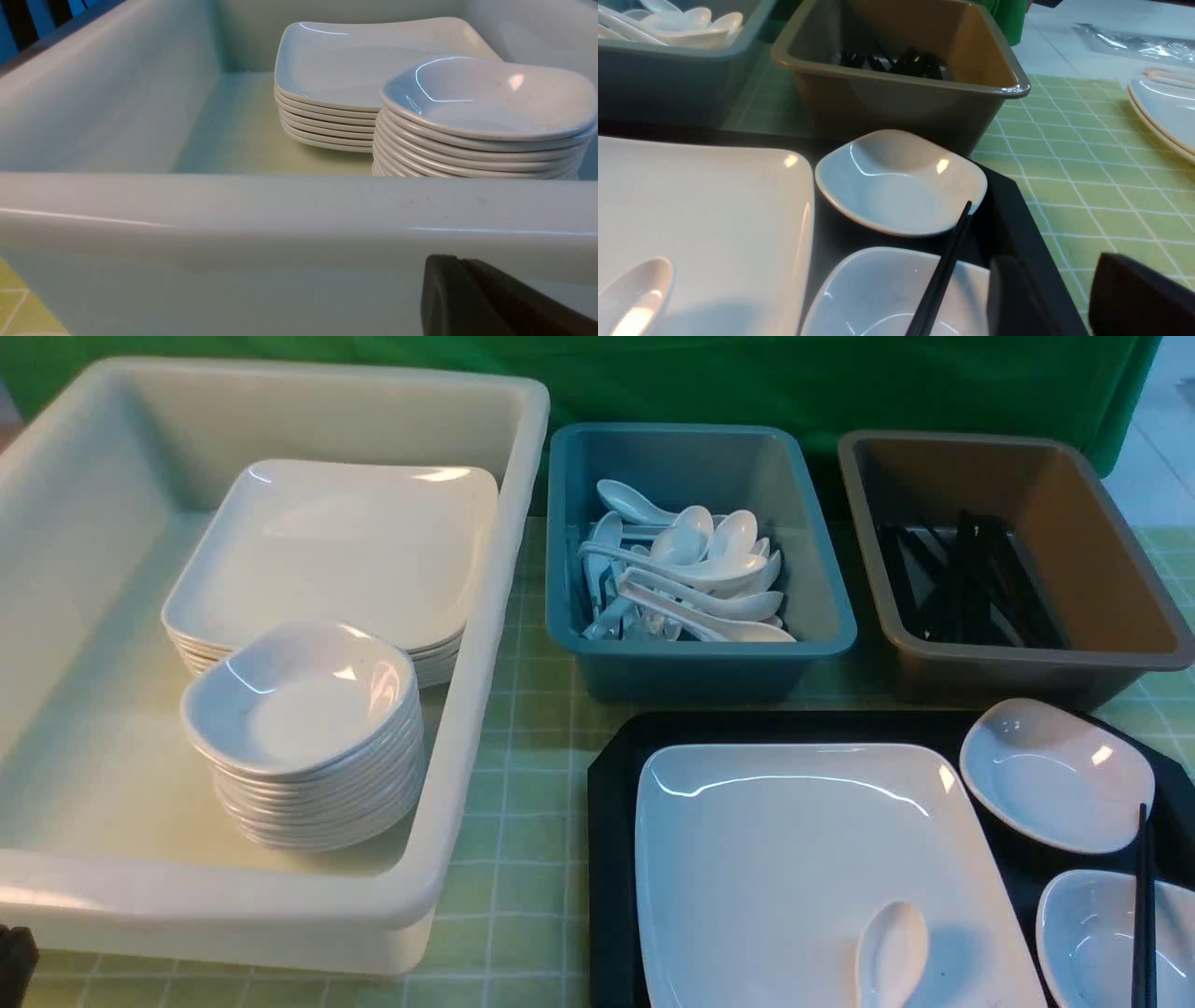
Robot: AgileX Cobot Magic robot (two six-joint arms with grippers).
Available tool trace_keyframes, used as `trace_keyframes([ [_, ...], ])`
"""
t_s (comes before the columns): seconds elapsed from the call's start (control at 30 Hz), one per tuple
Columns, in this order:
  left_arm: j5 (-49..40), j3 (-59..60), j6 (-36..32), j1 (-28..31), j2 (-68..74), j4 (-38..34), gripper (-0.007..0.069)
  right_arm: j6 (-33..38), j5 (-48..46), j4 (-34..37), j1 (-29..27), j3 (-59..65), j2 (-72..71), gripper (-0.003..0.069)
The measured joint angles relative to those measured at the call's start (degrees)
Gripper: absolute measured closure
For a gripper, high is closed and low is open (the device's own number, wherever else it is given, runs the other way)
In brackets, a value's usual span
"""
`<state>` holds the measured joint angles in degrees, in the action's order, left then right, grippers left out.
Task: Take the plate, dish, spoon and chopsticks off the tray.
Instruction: Use the right arm to grab a pair of chopsticks from the plate
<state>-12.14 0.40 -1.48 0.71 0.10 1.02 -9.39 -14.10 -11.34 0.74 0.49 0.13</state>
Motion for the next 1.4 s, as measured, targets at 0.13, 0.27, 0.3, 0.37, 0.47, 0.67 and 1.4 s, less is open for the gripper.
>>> trace_keyframes([
  [0.13, 0.0, 0.0, 0.0, 0.0, 0.0, 0.0, 0.0627, 0.0, 0.0, 0.0, 0.0, 0.0, 0.0, 0.0417],
  [0.27, 0.0, 0.0, 0.0, 0.0, 0.0, 0.0, 0.0627, 0.0, 0.0, 0.0, 0.0, 0.0, 0.0, 0.0417],
  [0.3, 0.0, 0.0, 0.0, 0.0, 0.0, 0.0, 0.0627, 0.0, 0.0, 0.0, 0.0, 0.0, 0.0, 0.0417],
  [0.37, 0.0, 0.0, 0.0, 0.0, 0.0, 0.0, 0.0627, 0.0, 0.0, 0.0, 0.0, 0.0, 0.0, 0.0417],
  [0.47, 0.0, 0.0, 0.0, 0.0, 0.0, 0.0, 0.0627, 0.0, 0.0, 0.0, 0.0, 0.0, 0.0, 0.0417],
  [0.67, 0.5, 0.0, 0.0, 0.0, 0.0, 0.3, 0.0627, 0.0, 0.0, 0.0, 0.0, 0.0, 0.0, 0.0417],
  [1.4, 40.0, -2.2, 24.2, 0.0, -0.1, -19.7, 0.0627, -5.0, 10.0, 0.3, 0.0, 0.0, 0.0, 0.0417],
])
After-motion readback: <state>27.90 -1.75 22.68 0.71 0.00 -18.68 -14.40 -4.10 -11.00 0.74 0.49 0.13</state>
